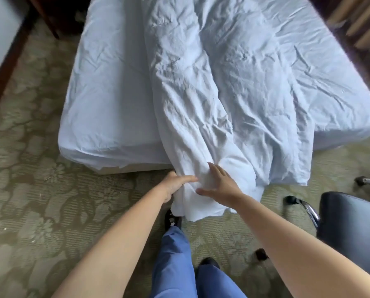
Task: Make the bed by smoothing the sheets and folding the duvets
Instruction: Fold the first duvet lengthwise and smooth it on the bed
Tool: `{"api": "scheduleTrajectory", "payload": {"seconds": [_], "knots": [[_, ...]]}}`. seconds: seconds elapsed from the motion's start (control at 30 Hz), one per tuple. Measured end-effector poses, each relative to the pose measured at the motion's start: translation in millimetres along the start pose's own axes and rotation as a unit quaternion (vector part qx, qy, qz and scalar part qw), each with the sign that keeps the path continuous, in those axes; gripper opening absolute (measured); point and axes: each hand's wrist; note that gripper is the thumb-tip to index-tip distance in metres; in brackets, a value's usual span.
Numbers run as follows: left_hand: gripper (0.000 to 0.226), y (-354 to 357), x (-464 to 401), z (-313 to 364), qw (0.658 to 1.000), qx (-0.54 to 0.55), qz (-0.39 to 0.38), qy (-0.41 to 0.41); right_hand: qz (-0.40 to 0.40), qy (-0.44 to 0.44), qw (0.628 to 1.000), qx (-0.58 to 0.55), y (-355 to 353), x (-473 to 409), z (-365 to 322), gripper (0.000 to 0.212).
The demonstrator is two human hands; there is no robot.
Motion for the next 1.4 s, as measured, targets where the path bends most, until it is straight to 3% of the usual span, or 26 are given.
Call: {"api": "scheduleTrajectory", "payload": {"seconds": [0.17,0.37,0.5,0.7,0.87,0.93,1.13,1.3,1.4], "knots": [[0.032,26,39,29,0.998,-0.008,0.055,0.011,-0.017,-0.036,0.999,0.006,-16,41,-1,0.12],[0.059,41,65,65,0.987,-0.14,0.082,0.022,-0.016,-0.058,0.998,0.017,-46,65,-15,0.126],[0.053,52,67,80,0.977,-0.183,0.09,0.058,-0.013,-0.069,0.997,0.027,-62,71,-16,0.125],[0.054,69,77,116,0.991,-0.082,0.082,0.071,0.096,-0.096,0.988,0.068,-90,75,-10,0.13],[0.022,80,100,171,0.984,0.059,0.087,0.141,0.236,-0.09,0.966,0.062,-106,85,-16,0.133],[0.021,82,104,191,0.979,0.112,0.081,0.152,0.276,-0.062,0.958,0.054,-116,85,-23,0.13],[0.013,81,100,241,0.956,0.246,0.036,0.156,0.394,0.019,0.916,0.07,-176,43,-50,0.098],[0.025,52,73,288,0.934,0.325,0.046,0.14,0.387,-0.013,0.909,0.157,-244,-8,-85,0.088],[0.027,35,57,325,0.921,0.36,0.035,0.147,0.412,-0.007,0.893,0.182,-273,-47,-116,0.066]]}}
Point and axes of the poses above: each hand's wrist, its own x-axis away from the middle knuckle, its own y-axis out of the palm, z = x × y, and after that the axes turned 5 degrees about x, right-handed
